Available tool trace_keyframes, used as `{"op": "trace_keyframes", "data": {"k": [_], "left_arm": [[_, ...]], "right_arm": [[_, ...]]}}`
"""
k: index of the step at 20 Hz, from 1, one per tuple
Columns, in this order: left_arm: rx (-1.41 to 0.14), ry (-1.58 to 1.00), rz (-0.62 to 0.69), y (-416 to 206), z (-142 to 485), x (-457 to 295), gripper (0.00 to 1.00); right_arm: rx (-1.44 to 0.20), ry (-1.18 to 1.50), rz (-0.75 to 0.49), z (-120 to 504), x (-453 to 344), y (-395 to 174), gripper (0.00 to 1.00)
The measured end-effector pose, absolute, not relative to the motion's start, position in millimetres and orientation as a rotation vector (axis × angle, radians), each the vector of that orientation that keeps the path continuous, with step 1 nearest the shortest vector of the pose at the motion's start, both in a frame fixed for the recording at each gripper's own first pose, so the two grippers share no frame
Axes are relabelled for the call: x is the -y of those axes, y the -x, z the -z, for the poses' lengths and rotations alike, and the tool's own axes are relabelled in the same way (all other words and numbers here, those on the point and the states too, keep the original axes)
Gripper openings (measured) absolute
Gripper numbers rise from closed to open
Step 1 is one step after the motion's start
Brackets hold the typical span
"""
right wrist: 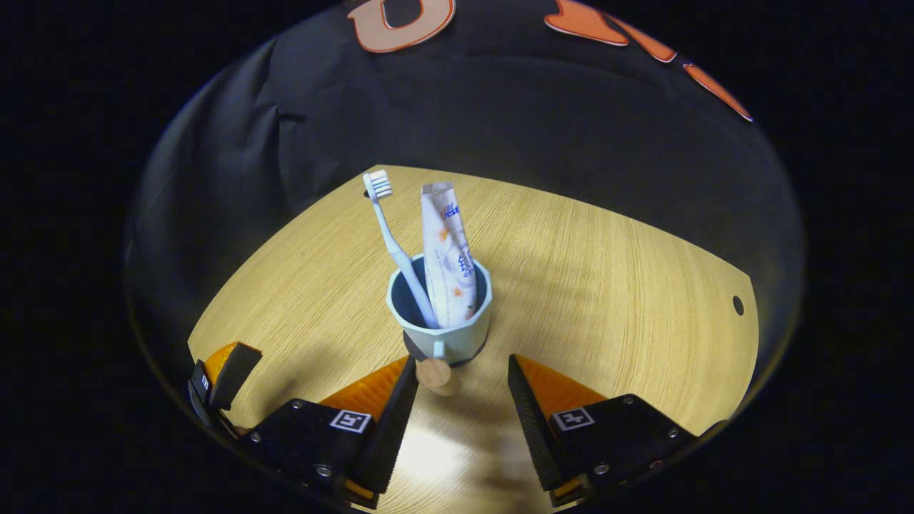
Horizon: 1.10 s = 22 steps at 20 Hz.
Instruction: Put the toothbrush and toothpaste on the desktop into the cup, then pick up the cup and place it on the coaster on the desktop.
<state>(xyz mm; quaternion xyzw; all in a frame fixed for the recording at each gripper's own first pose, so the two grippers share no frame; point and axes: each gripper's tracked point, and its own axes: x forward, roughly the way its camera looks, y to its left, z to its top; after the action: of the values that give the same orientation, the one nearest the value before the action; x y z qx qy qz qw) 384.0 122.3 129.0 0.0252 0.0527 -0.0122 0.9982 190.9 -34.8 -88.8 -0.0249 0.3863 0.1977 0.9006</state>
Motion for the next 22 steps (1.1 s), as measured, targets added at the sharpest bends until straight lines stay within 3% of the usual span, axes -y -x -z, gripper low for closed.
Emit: {"op": "trace_keyframes", "data": {"k": [3,6,11,19,22], "left_arm": [[-0.107,-0.052,0.021,-385,-128,-123,0.96],[-0.114,-0.054,0.009,-385,-127,-125,1.00],[-0.117,-0.072,-0.050,-381,-128,-133,0.98],[-0.116,-0.022,-0.091,-378,-151,-115,1.00],[-0.098,-0.035,-0.083,-383,-169,-98,0.96]], "right_arm": [[-0.716,0.026,-0.380,72,60,-185,0.84],[-0.618,0.001,-0.347,54,87,-180,0.85],[-0.450,-0.051,-0.290,24,133,-162,0.86],[-0.206,-0.016,-0.188,32,184,-115,0.86],[-0.124,-0.014,-0.162,30,202,-100,0.86]]}}
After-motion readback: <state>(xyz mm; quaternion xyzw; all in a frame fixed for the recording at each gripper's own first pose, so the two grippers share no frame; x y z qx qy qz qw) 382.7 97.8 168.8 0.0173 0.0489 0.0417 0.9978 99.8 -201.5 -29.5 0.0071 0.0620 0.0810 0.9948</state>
